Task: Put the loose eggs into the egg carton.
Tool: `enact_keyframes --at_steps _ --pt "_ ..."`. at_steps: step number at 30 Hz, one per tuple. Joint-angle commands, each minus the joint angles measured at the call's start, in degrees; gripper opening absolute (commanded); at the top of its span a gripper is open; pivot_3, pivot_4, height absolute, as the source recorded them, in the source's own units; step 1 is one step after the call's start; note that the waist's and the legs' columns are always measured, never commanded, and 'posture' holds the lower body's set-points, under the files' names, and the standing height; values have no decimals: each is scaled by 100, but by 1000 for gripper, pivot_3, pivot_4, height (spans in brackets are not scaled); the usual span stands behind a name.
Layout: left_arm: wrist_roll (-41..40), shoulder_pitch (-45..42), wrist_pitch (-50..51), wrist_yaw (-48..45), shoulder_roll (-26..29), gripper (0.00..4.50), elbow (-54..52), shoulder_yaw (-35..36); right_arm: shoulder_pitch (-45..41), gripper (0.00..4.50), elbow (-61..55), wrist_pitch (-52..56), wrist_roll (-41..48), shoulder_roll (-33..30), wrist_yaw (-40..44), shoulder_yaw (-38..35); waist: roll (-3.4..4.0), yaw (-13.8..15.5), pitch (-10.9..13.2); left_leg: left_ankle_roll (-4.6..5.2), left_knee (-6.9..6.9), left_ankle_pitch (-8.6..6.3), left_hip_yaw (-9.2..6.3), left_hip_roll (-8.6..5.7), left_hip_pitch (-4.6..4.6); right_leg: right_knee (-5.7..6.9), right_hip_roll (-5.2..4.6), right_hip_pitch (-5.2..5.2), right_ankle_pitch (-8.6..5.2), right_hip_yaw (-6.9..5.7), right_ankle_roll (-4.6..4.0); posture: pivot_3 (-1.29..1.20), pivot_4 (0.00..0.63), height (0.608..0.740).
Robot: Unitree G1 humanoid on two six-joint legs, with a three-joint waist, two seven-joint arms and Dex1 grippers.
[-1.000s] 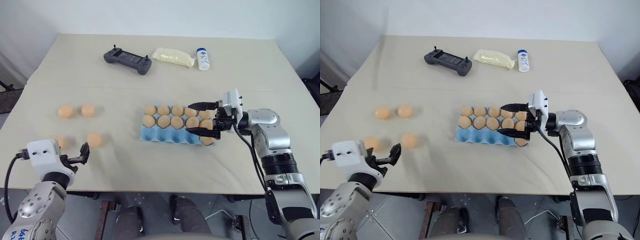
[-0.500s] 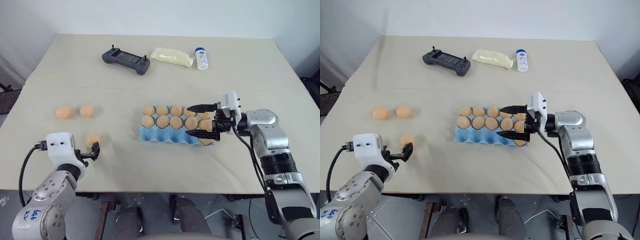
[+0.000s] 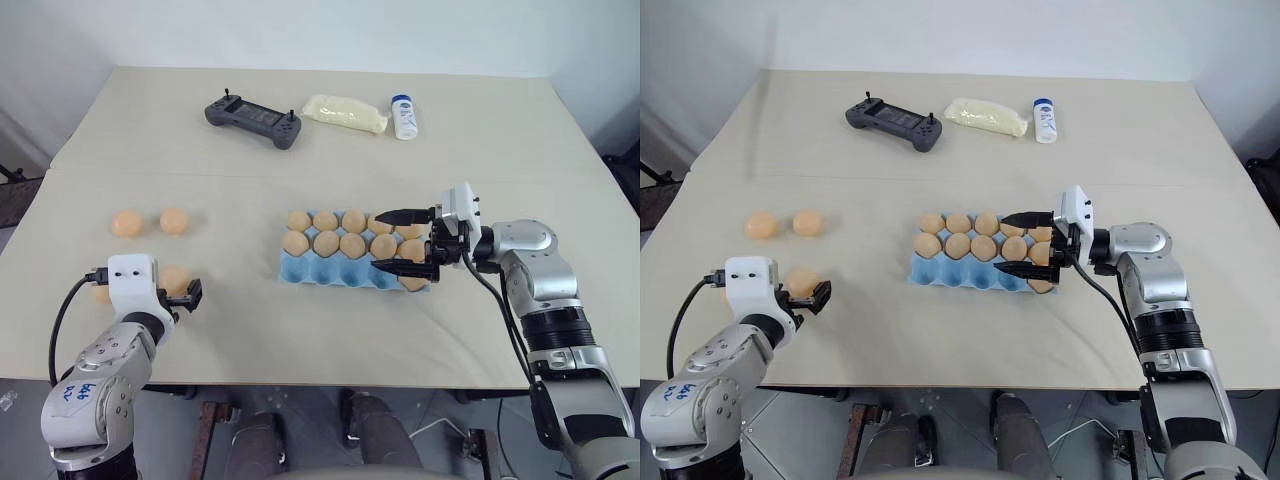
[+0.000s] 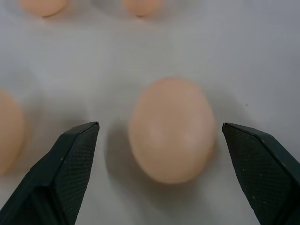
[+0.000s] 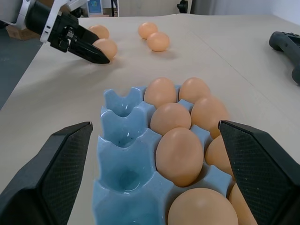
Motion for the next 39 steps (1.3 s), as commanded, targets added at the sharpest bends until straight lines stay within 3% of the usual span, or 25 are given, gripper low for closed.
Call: enact_keyframes --at_steps 1,4,10,12,16,25,29,39 --pt "145 -84 -297 -159 90 4475 132 -39 -37 4500 -156 -21 51 -54 -32 -105 0 -9 0 0 -1 0 1 0 1 -2 0 0 0 1 0 0 150 740" --pt "205 -115 -458 -236 69 3918 194 -97 -34 4500 -155 -27 43 -59 -51 -108 0 -5 0 -2 -5 -1 2 1 1 -4 1 0 0 0 1 0 150 740" --pt "280 -137 -518 -297 66 1898 214 -137 18 4500 -186 -24 35 -88 -89 -122 0 -2 0 -3 -11 -2 1 2 0 -8 0 -1 0 -1 0 0 150 740" --pt "314 -153 -639 -347 101 1649 166 -144 44 4500 -204 -30 48 -101 -89 -135 0 -3 0 -3 -11 -2 2 2 0 -9 1 -1 0 -1 1 0 150 740" --pt "139 -396 -1139 -671 93 1610 8 -153 90 4500 -236 -66 116 -132 -61 -218 0 5 0 -3 -12 -2 1 2 0 -9 1 -1 0 -3 0 0 150 740" --pt "-5 -1205 -1951 -1995 584 1610 401 -1210 685 4500 -846 -37 349 -387 -44 -489 0 122 0 -6 -15 -4 6 0 -1 -20 4 -1 1 -3 2 0 150 740" --pt "-376 -1667 -2192 -2667 457 1610 812 -1480 1113 4500 -1212 -6 411 -594 -111 -667 2 146 1 -6 -17 -4 7 0 -2 -23 9 -1 1 -4 2 0 150 740" --pt "-429 -2645 -2635 -3626 207 1610 1759 -2398 1957 4500 -1563 -34 397 -905 -491 -1126 2 144 1 6 -9 -1 11 -11 0 -19 28 2 5 2 10 0 150 740"
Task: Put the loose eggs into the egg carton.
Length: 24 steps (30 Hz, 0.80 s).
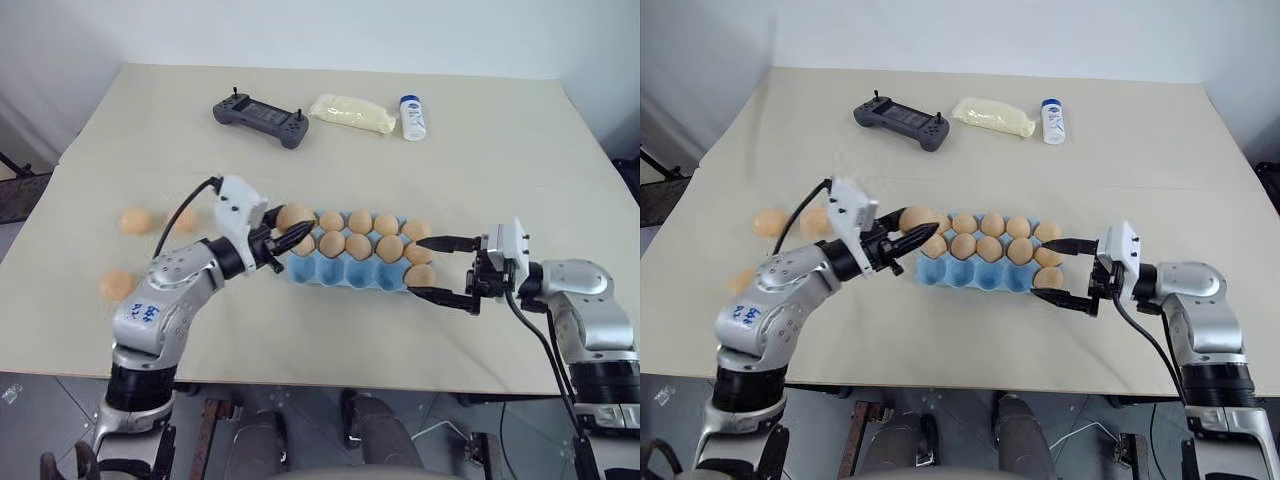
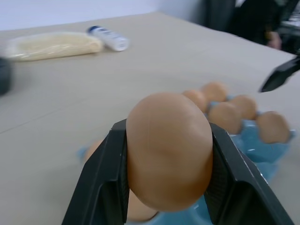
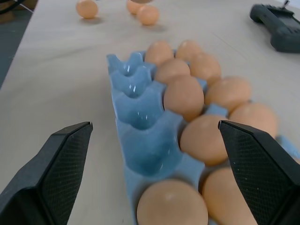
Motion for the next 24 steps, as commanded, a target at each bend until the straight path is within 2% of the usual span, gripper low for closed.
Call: enact_keyframes --at_steps 1,10,17,24 --pt "-91 -301 -280 -336 -153 1610 175 -236 177 4500 -297 -28 121 -167 -191 -311 0 0 0 1 1 1 0 0 -1 0 2 0 0 0 0 0 150 740" --pt "-88 -669 -357 -948 -583 1610 659 -883 662 4500 -546 0 166 -333 -511 -669 0 7 0 2 7 1 -1 -2 -2 1 5 1 1 2 3 0 150 740" --pt "148 -843 -547 -1055 -932 1610 1214 -1325 962 4500 -855 70 223 -397 -735 -815 -1 -1 1 8 22 1 -3 -3 -3 4 7 4 3 6 6 0 150 740" --pt "495 -1103 -1012 -1070 -1276 1610 1992 -1477 1172 4500 -1130 169 287 -428 -935 -927 -4 10 3 14 29 0 -5 -4 -6 3 7 6 3 6 6 0 150 740"
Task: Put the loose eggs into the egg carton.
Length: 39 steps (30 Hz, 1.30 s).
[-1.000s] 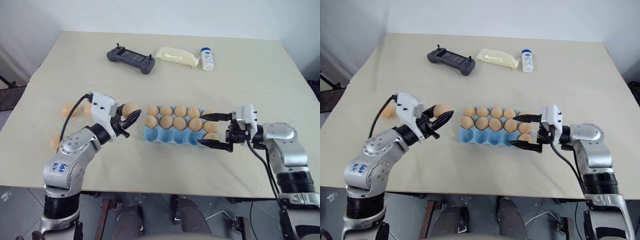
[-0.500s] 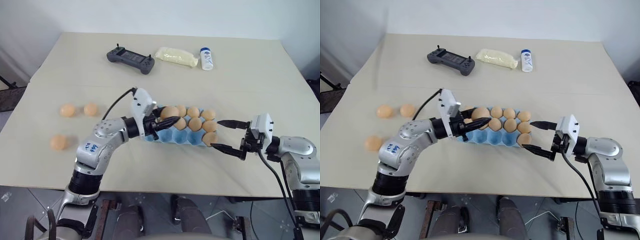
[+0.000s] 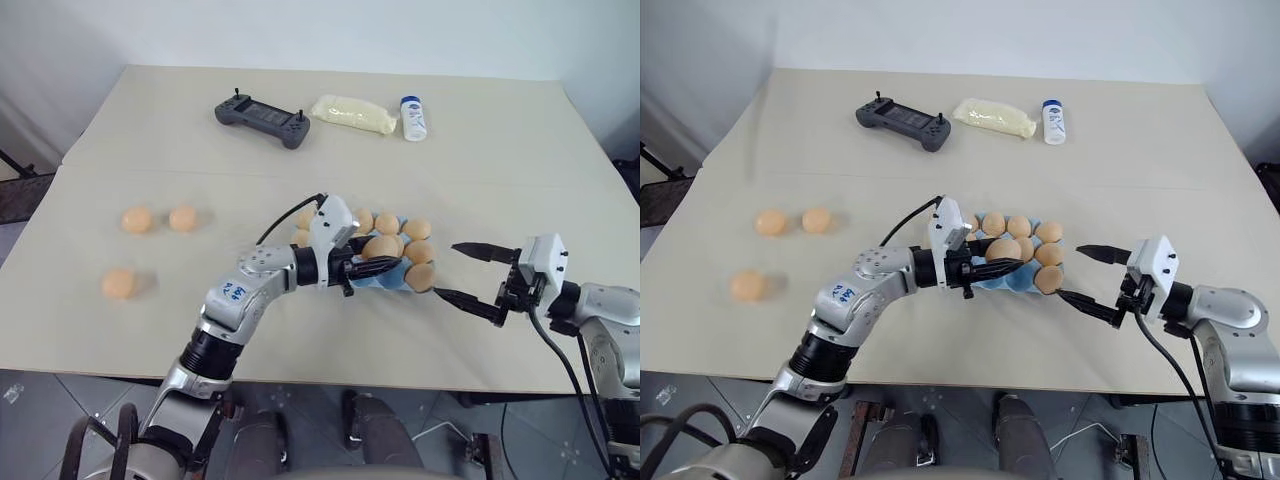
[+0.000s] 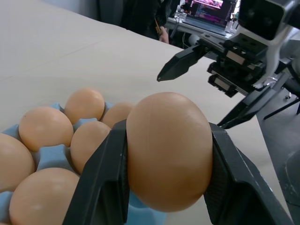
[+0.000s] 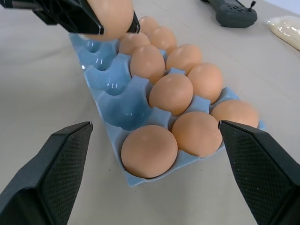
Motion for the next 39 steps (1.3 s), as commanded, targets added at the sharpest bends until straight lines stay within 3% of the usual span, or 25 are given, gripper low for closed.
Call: enact_keyframes --at_steps 1,19,28,39 --pt "217 -294 -362 -26 -152 1610 359 -55 84 4500 -311 33 164 -122 -86 -235 -2 4 1 1 1 1 -1 0 -1 0 0 0 0 -1 0 0 150 740" --pt "570 -791 -926 -313 -760 1610 1622 -21 292 4500 -642 228 211 -165 -409 -269 -4 2 3 13 2 -5 -2 -2 -13 -21 0 0 4 -4 8 0 150 740" --pt "581 -778 -738 -438 -749 4479 1567 -39 221 4500 -607 240 190 -169 -457 -210 -5 3 3 14 2 -5 -3 -2 -14 -22 0 0 4 -4 9 0 150 740" --pt "659 -319 -633 -151 -366 4479 768 131 80 4500 -524 263 154 -136 -436 -100 -4 4 3 14 2 -6 -4 0 -14 -17 1 0 5 -5 10 0 150 740"
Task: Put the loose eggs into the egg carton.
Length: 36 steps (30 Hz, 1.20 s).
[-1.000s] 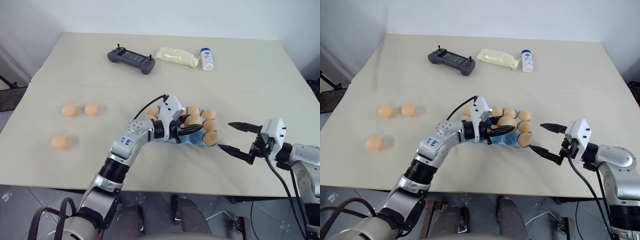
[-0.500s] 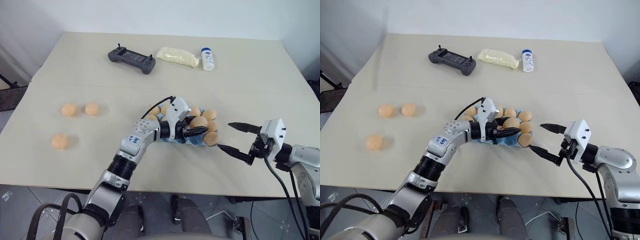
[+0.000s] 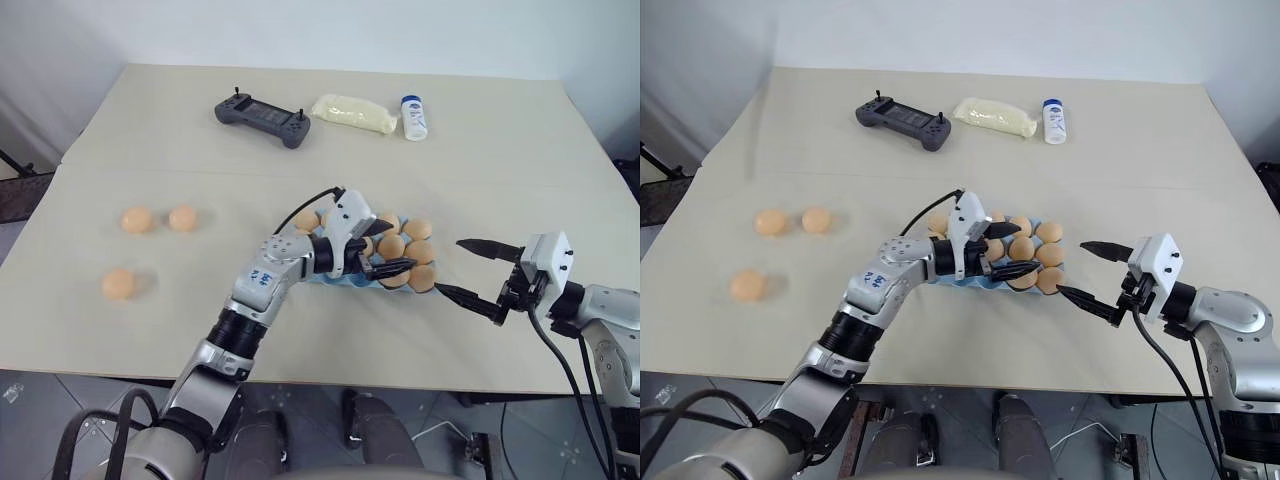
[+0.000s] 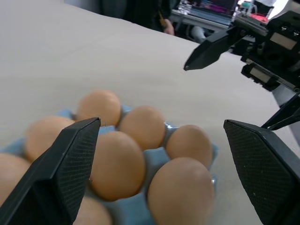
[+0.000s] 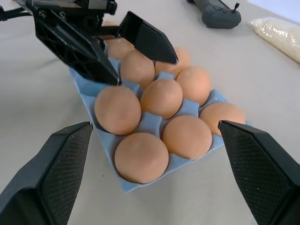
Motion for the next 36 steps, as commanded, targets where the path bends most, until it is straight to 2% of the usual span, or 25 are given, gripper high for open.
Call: enact_keyframes --at_steps 1,6,12,20,27,30,36 --pt "0 152 70 107 60 4479 -415 56 -106 4500 -59 0 59 -86 14 -44 0 5 0 0 0 0 0 0 1 0 0 0 0 0 1 0 150 740" --pt "-162 435 327 371 254 4479 -1040 395 -255 4500 12 -1 69 -87 53 7 0 -5 0 3 7 0 3 -3 -1 0 -4 0 3 4 5 0 150 740" --pt "-401 1601 649 743 691 4479 -2563 931 -357 4500 36 2 135 -21 199 109 4 -9 2 -5 4 -5 3 8 12 26 0 0 -1 5 -1 0 150 740" --pt "-600 2891 1019 1361 1114 4479 -3816 1874 -976 4500 589 -86 29 86 509 563 5 -11 3 10 18 4 8 2 14 30 -16 2 -9 13 -16 0 150 740" --pt "-748 3614 937 1936 1339 4479 -4271 3274 -1619 4500 1278 -343 -93 222 889 888 5 -19 3 16 18 7 13 5 15 29 -22 2 -11 18 -23 0 150 740" --pt "-876 4143 1072 2281 1292 4479 -4467 4115 -1824 4500 1538 -425 -157 288 1030 1010 5 -29 3 13 16 3 14 11 14 27 -24 2 -9 18 -21 0 150 740" --pt "-1299 4894 1334 2709 1257 4479 -4958 5196 -2142 4500 1947 -584 -252 403 1250 1151 4 -21 4 7 15 -9 15 21 12 19 -31 -1 -14 15 -30 0 150 740"
